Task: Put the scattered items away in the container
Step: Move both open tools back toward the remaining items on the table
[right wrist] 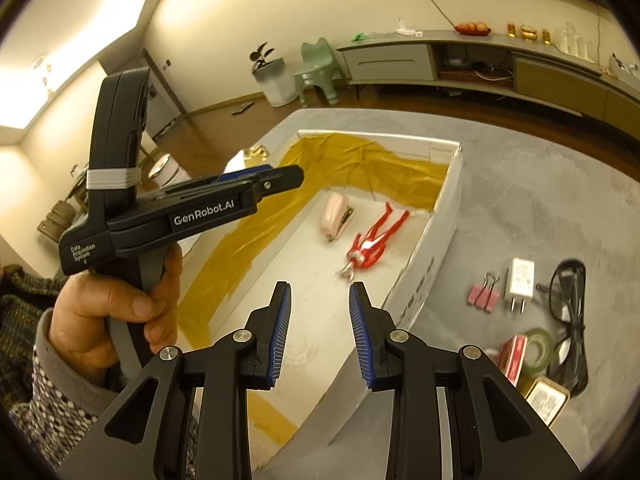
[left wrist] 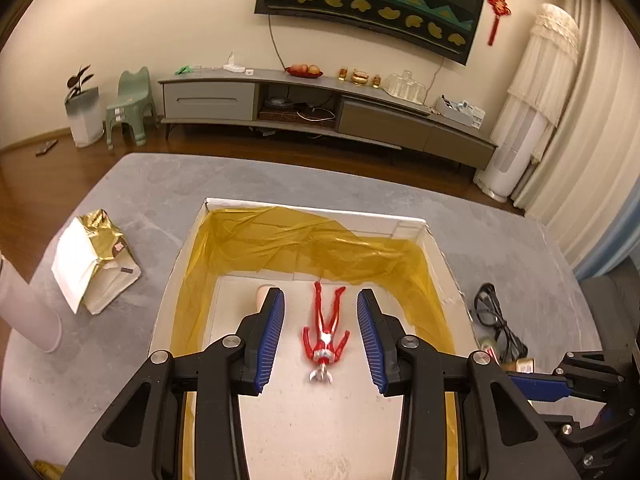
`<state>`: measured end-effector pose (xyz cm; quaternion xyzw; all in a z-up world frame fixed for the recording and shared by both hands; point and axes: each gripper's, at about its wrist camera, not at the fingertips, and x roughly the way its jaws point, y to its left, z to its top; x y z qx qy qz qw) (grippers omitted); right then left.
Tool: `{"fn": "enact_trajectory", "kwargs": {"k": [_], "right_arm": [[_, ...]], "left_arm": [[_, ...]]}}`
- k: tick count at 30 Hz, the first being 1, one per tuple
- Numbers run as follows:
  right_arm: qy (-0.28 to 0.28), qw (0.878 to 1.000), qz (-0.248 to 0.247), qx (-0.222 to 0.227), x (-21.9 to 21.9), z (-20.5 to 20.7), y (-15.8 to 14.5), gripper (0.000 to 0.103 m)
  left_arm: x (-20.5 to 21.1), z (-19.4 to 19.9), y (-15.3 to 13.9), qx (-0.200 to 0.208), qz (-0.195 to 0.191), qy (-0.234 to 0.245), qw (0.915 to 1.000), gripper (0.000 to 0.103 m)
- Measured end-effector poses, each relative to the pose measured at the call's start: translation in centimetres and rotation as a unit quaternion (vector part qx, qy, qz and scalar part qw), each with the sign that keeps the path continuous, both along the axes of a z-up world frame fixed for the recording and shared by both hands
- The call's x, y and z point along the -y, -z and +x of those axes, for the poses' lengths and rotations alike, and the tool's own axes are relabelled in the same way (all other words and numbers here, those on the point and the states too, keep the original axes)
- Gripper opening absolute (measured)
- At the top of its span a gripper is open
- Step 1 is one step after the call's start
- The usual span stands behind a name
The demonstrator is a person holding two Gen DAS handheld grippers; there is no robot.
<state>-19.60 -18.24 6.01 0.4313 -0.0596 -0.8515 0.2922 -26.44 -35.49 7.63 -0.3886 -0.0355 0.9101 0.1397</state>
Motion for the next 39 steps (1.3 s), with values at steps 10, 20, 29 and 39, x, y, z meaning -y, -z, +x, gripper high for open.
{"fn": "enact_trajectory", "kwargs": {"k": [10,20,29,39], "right_arm": [[-0.008,1.0,0.001,-0.012,-0.8,3.6,-0.6,0.032],[-0.026,0.999,-0.019,-0.029,-1.4,6.7,-1.2,0.033],[-0.022,0.994,-0.095,-0.048,-4.2,10.4,-0.1,0.033],[0.023,0.997,-0.073,-0.023,-9.2,11.8,2.7,0.034]], "left_arm": [[-1.3,3.9,-1.9,-0.022,-0.035,0.005,0.9991,0.04],[-3.1,6.9,-3.5,-0.041,-0.058,0.02,0.9973,0.04],[-5.3,9.6,-4.0,-0.055,-0.076,0.045,0.9946,0.04],[-12.7,12.9,-2.7,-0.052,-0.085,0.143,0.9846,0.041]]}}
